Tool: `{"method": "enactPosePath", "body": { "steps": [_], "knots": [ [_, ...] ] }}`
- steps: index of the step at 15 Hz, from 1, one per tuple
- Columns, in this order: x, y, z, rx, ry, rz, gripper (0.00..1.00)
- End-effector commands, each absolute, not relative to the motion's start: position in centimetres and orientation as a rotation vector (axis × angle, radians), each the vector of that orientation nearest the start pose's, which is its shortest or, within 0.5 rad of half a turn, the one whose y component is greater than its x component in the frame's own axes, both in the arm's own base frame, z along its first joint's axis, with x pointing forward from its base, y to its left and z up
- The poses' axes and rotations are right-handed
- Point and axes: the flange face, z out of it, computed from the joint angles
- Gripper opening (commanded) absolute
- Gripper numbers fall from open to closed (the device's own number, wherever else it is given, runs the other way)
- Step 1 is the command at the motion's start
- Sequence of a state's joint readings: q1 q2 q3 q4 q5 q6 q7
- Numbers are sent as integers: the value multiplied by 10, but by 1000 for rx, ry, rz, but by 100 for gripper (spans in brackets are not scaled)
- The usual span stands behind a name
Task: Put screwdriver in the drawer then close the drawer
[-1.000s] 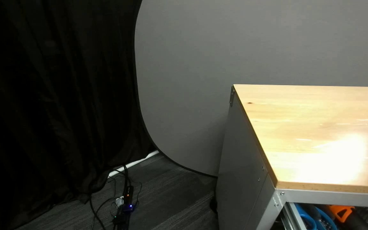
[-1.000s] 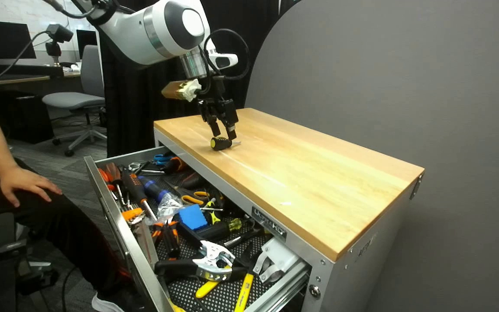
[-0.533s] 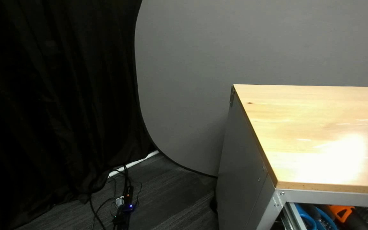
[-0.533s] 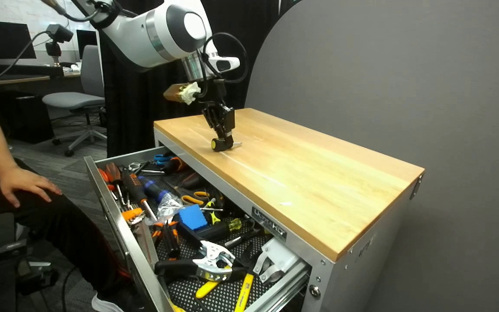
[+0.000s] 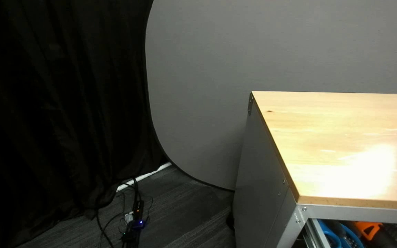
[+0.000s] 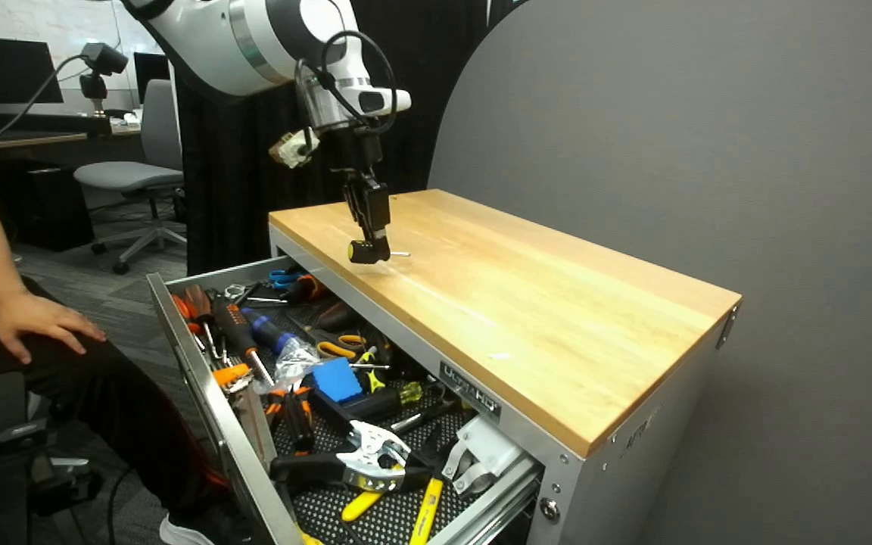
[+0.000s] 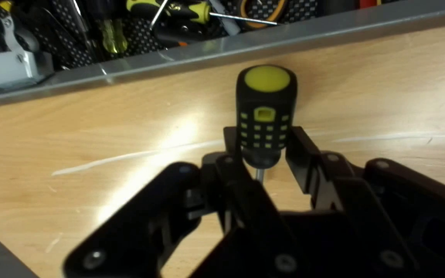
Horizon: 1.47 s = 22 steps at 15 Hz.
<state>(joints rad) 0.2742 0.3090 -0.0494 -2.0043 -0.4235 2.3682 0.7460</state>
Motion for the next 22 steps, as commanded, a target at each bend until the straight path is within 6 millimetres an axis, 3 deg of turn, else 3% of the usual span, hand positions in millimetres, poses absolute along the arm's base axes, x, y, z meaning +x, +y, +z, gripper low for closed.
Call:
{"method": "enactPosePath", "body": {
  "steps": [1, 4, 7, 14, 15, 16, 18, 22],
  "knots": [
    [541, 118, 335, -3359, 507, -343, 19],
    [506, 109, 324, -3351, 604, -289, 19],
    [481, 108, 292, -3352, 632, -246, 18],
    [470, 132, 239, -3310, 528, -451, 16],
    [470, 133, 234, -3308, 530, -459, 22],
    [470, 134, 230, -3307, 533, -476, 59],
    [467, 130, 227, -3339, 539, -454, 67],
    [453, 110, 240, -3378, 611, -365, 99]
  ]
}}
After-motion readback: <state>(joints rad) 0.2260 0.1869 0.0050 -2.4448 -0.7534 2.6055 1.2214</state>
